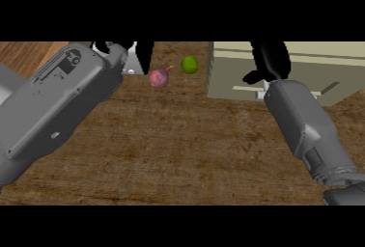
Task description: Pick up the can, place it into the drawer and close the drawer
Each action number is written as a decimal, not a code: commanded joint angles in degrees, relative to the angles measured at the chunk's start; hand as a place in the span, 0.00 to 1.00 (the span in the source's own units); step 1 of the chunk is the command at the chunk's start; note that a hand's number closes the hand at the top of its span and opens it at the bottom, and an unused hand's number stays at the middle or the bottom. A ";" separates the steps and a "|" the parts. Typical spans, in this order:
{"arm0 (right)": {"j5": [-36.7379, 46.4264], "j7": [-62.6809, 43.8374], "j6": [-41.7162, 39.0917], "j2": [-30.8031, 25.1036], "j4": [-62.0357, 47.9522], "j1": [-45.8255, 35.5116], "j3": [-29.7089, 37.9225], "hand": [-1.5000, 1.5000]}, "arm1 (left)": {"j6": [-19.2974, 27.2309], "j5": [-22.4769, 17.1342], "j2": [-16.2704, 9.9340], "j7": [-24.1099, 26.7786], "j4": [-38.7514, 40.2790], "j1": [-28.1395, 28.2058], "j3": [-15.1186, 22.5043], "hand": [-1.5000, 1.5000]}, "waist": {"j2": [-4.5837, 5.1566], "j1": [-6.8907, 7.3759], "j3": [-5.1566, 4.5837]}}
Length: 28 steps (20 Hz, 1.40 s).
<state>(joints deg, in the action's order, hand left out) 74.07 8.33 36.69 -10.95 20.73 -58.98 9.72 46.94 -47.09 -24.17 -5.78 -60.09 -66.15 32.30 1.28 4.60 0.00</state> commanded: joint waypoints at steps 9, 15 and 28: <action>1.21 -3.93 0.91 -4.01 -7.56 -9.81 1.98 0.00 | 1.20 1.79 -0.68 -1.40 -5.94 3.00 0.41 0.00 | 0.89 2.14 0.14; -4.21 3.92 -5.90 -2.73 -9.35 -12.51 6.10 0.00 | -0.11 1.50 -3.08 -3.47 -8.83 3.12 -0.32 0.00 | 0.78 2.64 0.22; -24.00 15.84 -14.13 0.86 -9.15 -12.69 24.82 0.00 | 0.62 2.45 -3.29 -3.77 -10.62 5.67 -0.37 0.00 | 1.00 1.77 0.25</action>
